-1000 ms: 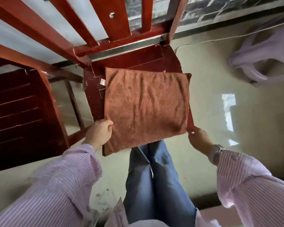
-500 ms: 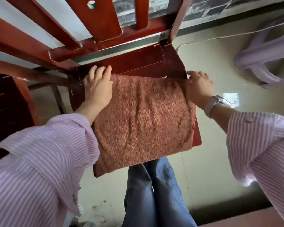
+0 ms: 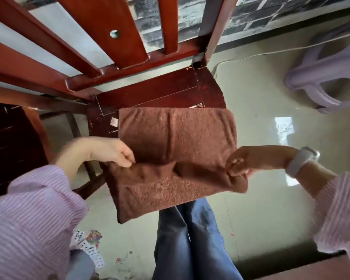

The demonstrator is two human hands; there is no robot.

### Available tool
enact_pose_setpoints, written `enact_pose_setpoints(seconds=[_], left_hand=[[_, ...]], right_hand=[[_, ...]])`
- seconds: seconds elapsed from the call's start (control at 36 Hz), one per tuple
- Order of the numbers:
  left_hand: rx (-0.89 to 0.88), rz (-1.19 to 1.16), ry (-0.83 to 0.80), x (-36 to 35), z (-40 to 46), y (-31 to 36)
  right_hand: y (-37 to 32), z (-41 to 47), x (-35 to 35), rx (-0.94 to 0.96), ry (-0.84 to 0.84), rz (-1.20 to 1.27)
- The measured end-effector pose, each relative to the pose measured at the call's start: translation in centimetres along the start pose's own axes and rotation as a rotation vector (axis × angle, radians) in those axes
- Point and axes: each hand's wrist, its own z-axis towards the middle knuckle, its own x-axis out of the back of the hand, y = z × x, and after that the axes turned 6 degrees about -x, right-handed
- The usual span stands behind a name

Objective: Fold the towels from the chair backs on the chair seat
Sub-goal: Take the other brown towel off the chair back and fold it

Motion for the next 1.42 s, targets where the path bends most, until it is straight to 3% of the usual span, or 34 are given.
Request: enact_pose_setpoints(seconds=[0.06, 0.17, 0.25, 0.5, 0.75, 1.0, 1.11, 1.22, 1.42], left_hand=[[0.006, 0.084, 0.173, 0.4, 0.9, -0.9], [-0.030, 0.075, 0.925, 0.4, 3.9, -2.2], [-0.119, 0.188, 1.165, 0.4, 5.5, -2.4], [-0.153, 0.283, 1.196, 0.8, 6.9, -2.5], [-0.157, 0.207, 1.088, 1.4, 6.0, -1.8], [-0.171, 0.237, 1.187, 0.0, 2.7, -1.3], [-0.216, 0.302, 1.193, -1.8, 0.2, -1.5], [-0.140, 0.284, 1.201, -4.0, -3.0, -0.7], [-0.247, 0.354, 1.200, -7.4, -8.6, 1.5]], right_hand=[[0.3, 0.6, 0.2, -0.011, 0.141, -0.066], [0.3, 3.3, 1.3, 0.082, 0.878, 0.030], [0.4, 4.9, 2.2, 0.126, 1.099, 0.068], [-0.5, 7.0, 3.9, 0.099, 0.982, 0.065], [-0.4, 6.4, 4.0, 0.172, 1.062, 0.101], [1.2, 3.8, 2.6, 0.221, 1.141, 0.072], [1.9, 0.9, 1.2, 0.261, 1.134, -0.040], [2.1, -2.3, -0.1, 0.282, 1.121, -0.220], [1.0, -7.9, -2.7, 0.293, 1.164, -0.381]])
